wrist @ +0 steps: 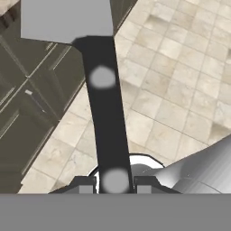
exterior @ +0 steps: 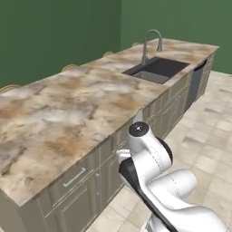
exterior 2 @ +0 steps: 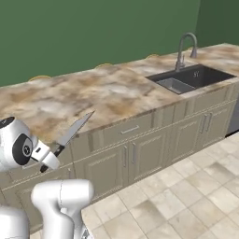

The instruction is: Move the cutting board and knife to the sink. Then move spray from the cabinet to the counter.

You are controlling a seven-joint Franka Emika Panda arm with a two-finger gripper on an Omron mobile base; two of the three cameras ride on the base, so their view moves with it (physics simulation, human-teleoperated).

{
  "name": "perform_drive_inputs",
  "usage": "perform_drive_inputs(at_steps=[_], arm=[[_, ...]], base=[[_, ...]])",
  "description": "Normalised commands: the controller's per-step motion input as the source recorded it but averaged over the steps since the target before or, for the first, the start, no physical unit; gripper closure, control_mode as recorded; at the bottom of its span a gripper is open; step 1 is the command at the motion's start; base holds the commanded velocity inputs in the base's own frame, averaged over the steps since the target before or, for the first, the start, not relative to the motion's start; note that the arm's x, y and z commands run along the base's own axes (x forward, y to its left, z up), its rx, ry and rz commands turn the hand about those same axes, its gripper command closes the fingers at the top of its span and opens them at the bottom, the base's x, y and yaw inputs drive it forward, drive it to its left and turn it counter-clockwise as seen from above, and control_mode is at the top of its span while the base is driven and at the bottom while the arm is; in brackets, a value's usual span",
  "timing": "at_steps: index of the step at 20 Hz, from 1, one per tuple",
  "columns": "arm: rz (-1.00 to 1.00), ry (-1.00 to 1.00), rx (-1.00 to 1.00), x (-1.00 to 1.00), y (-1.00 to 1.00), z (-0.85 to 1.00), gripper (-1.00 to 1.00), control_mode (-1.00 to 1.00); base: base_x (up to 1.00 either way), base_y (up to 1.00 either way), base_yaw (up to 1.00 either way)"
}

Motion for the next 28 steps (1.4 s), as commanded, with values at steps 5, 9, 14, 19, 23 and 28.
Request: perform_drive_inputs(at_steps=[5,9,14,19,23,28], arm=[[0.00,0.00,0.00,0.00,0.00,0.00,1.00,1.00],[0.00,0.00,0.00,0.00,0.00,0.00,1.00,1.00],[0.00,0.00,0.00,0.00,0.00,0.00,1.00,1.00],[0.00,0.00,0.00,0.00,0.00,0.00,1.00,1.00],[0.00,0.00,0.00,0.00,0.00,0.00,1.00,1.00],[0.00,0.00,0.00,0.00,0.00,0.00,1.00,1.00]], base=[[1.00,-0.54,-0.05],[1.00,-0.55,-0.01],[0.98,-0.60,0.09],[0.99,-0.57,0.13],[1.00,-0.63,0.12],[0.80,-0.61,0.17]])
